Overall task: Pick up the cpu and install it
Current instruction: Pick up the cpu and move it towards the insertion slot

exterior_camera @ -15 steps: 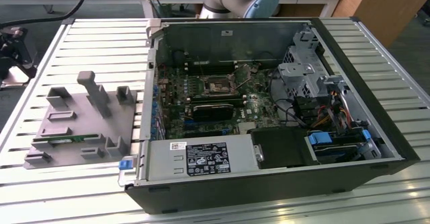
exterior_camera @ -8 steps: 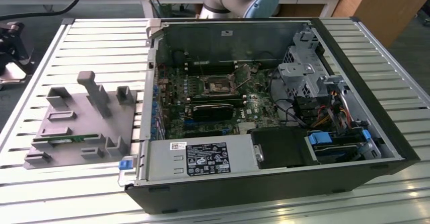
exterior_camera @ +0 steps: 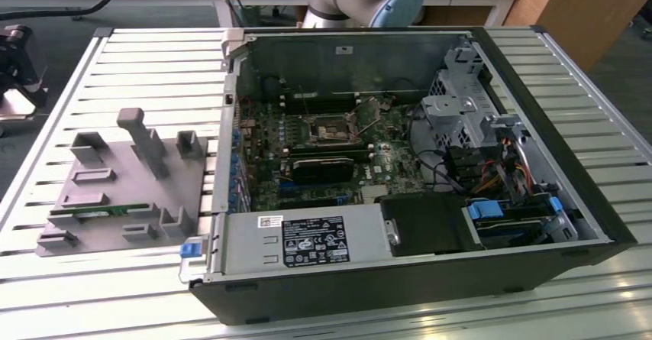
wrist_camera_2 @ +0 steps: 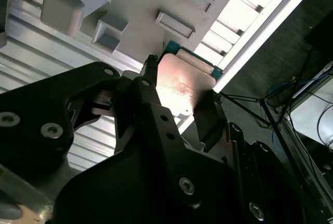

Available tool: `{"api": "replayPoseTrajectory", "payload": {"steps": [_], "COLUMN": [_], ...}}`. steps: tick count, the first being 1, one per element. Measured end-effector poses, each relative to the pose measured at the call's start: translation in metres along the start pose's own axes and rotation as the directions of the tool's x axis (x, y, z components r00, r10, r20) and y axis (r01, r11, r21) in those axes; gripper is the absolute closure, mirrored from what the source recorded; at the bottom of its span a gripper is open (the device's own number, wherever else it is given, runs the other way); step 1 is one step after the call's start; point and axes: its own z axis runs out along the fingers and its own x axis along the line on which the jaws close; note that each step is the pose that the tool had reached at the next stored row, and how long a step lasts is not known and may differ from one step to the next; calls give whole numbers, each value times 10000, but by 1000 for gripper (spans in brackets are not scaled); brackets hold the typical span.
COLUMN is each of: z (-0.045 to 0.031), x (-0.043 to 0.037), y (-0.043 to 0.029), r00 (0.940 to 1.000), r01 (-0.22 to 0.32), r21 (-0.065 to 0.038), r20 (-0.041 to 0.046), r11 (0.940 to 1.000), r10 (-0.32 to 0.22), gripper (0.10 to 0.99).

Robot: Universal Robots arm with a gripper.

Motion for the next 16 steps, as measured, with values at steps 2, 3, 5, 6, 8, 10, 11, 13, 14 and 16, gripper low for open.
{"api": "replayPoseTrajectory", "payload": {"steps": [2,3,5,6,8,10,11,13,14,16], "z": [-18,-28,-47,-57,-82,-117,-139,-191,-221,-281], "x": [0,0,0,0,-1,-1,-1,-1,-1,-2], "y": [2,3,6,7,10,15,18,25,29,37], "r00": [10000,10000,10000,10000,10000,10000,10000,10000,10000,10000], "r01": [0,0,0,0,0,0,-1,0,0,0], "r21": [-12,-18,-32,-39,-51,-56,-57,-63,-65,-66], "r20": [1,0,0,1,-1,-1,0,0,0,0], "r11": [10000,10000,10000,10000,10000,10000,10000,10000,10000,10000], "r10": [0,0,0,0,0,0,1,0,0,0], "gripper": [557,557,557,557,557,557,557,557,557,557]}}
